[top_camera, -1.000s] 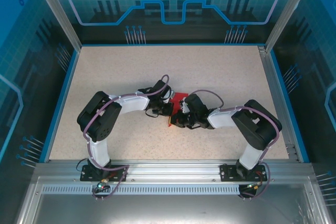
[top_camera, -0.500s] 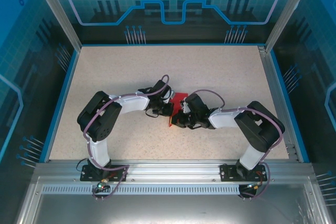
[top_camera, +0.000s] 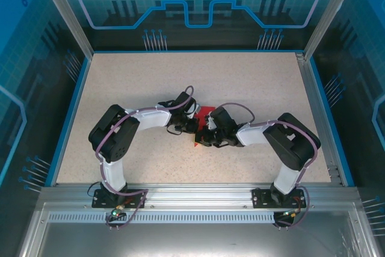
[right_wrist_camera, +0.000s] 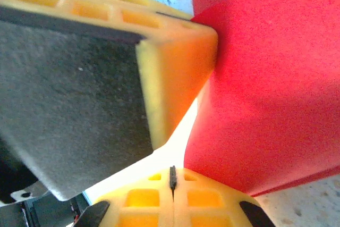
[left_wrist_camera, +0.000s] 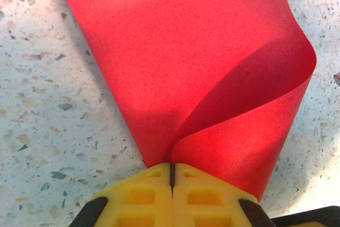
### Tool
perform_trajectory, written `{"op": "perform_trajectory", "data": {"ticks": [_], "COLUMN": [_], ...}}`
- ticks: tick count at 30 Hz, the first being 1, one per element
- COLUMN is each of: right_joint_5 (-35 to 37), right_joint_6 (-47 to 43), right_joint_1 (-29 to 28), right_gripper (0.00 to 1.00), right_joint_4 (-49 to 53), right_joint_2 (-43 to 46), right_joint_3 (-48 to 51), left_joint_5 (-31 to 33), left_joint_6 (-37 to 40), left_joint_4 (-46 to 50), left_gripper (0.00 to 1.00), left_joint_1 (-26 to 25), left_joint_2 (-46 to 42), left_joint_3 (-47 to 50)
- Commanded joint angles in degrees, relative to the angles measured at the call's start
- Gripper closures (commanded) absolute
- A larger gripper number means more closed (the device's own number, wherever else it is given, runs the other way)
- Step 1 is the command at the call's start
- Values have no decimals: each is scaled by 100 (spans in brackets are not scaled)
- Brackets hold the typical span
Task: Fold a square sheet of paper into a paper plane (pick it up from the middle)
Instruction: Third fold the triangle at the center of the table.
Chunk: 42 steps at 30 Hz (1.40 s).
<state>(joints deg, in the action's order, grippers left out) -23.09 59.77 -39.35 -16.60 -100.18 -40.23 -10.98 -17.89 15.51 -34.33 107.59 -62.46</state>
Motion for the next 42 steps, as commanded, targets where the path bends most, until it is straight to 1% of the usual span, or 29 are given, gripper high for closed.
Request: {"op": "perform_trajectory", "data": {"ticks": [1,7,15,23,25,30,42], "right_joint_5": [6,-13,12,44,47,-146,-154], "right_joint_6": [-75,-68,-161,-274,-340,-335,-410], "right_joint_1": [-72,-53,15,214,299,471,602], "right_gripper": [100,100,100,100,100,100,100], "right_joint_4": [-75,-280,-92,-54,63,-122,-267], "right_joint_2": [-121,-317,-218,676,743,508,16], "right_joint_3": [76,139,151,302,291,239,268], "left_joint_5": [-161,-152,-165,-117,-120,-140,-155], "left_joint_6": [100,120,119,150,154,162,172], "left_joint_4": [207,205,196,219,225,233,275], "left_gripper": [98,99,99,99,99,99,99], "left_joint_1": [0,-3,2,4,0,4,1], "left_joint_2": [166,172,201,173,182,201,236], "left_joint_3": [111,120,123,132,121,77,41]}}
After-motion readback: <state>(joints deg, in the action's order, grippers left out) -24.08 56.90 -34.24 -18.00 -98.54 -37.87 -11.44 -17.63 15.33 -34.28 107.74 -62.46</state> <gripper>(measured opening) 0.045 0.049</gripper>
